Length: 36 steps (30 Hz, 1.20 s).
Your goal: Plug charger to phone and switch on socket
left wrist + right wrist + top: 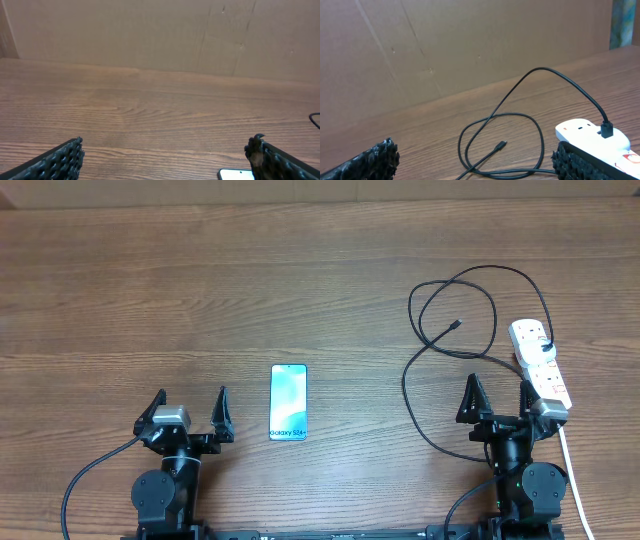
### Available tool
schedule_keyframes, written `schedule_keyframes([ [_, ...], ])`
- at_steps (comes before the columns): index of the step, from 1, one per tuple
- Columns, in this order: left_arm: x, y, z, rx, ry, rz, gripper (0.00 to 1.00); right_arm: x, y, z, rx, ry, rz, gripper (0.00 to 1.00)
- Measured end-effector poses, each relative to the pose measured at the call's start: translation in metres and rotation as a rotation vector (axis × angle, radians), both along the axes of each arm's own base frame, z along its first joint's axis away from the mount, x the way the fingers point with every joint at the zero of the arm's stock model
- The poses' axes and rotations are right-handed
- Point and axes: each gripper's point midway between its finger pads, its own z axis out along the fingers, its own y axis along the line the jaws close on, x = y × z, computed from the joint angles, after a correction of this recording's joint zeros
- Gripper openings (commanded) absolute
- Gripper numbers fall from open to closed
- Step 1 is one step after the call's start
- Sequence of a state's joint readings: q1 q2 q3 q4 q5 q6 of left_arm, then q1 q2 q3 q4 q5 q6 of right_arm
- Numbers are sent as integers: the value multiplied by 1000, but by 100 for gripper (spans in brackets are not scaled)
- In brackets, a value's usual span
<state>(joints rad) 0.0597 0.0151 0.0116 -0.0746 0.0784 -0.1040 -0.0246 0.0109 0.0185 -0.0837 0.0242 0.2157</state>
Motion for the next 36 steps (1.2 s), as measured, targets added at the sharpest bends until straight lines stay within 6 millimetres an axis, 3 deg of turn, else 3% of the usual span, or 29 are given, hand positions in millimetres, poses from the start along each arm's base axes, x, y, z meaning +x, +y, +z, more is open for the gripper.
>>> schedule_keyframes([
  [36, 0, -4, 1, -18, -3, -19, 100, 0, 0, 0, 0, 0, 0, 100],
])
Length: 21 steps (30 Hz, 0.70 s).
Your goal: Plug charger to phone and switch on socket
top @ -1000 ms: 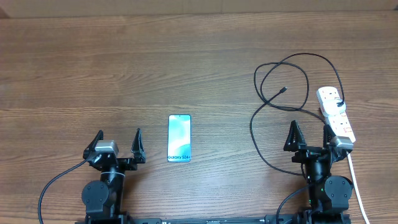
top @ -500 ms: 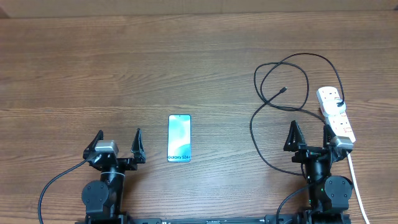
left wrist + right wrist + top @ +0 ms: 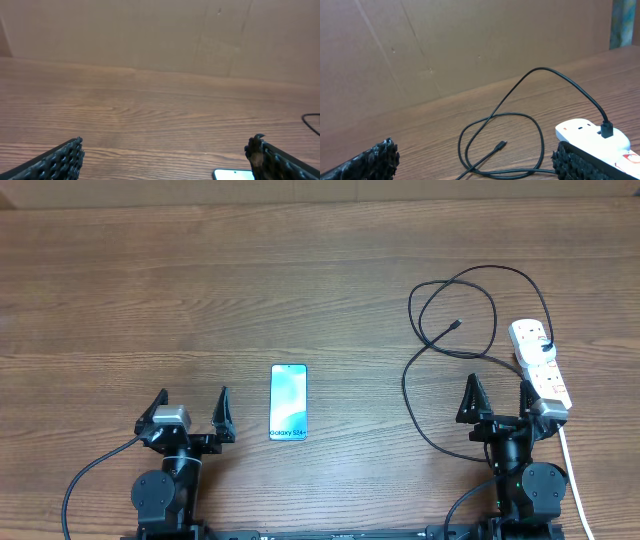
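Note:
A phone lies face up, screen lit, on the wooden table near the front middle; its top corner shows in the left wrist view. A black charger cable loops at the right, its free plug lying loose, seen again in the right wrist view. Its other end is plugged into a white socket strip, also. My left gripper stands open left of the phone. My right gripper stands open beside the strip, nothing between its fingers.
A brown cardboard wall rises along the table's far edge. A white lead runs from the socket strip toward the front right. The cable's long loop passes just left of my right gripper.
The left wrist view has shifted very slightly, with the phone corner a little further left in it. Nothing on the table has moved and both grippers stay open.

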### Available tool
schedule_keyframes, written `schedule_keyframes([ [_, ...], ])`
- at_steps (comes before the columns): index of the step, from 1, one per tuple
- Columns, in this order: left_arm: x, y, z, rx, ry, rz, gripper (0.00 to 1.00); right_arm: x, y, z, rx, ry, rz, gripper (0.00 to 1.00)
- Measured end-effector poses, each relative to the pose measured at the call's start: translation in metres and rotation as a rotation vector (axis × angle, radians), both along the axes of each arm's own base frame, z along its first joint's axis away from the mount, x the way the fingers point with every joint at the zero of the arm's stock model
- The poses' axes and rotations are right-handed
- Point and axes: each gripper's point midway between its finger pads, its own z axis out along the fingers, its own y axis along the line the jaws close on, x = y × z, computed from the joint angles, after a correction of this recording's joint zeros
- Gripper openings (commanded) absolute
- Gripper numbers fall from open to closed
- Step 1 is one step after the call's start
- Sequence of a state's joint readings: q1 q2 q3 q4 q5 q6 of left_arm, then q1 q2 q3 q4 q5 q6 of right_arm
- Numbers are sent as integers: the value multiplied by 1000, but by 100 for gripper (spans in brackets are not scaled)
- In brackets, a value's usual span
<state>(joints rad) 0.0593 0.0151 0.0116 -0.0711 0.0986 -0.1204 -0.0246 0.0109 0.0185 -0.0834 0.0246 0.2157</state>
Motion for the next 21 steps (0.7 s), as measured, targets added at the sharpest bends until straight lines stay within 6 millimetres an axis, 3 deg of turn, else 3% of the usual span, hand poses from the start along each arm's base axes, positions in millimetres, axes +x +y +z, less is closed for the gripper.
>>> schedule_keyframes([
  [11, -8, -21, 2, -27, 57, -118, 100, 0, 0, 0, 0, 0, 0, 100],
  [21, -24, -27, 49, -52, 80, -144, 100, 0, 0, 0, 0, 0, 0, 100],
])
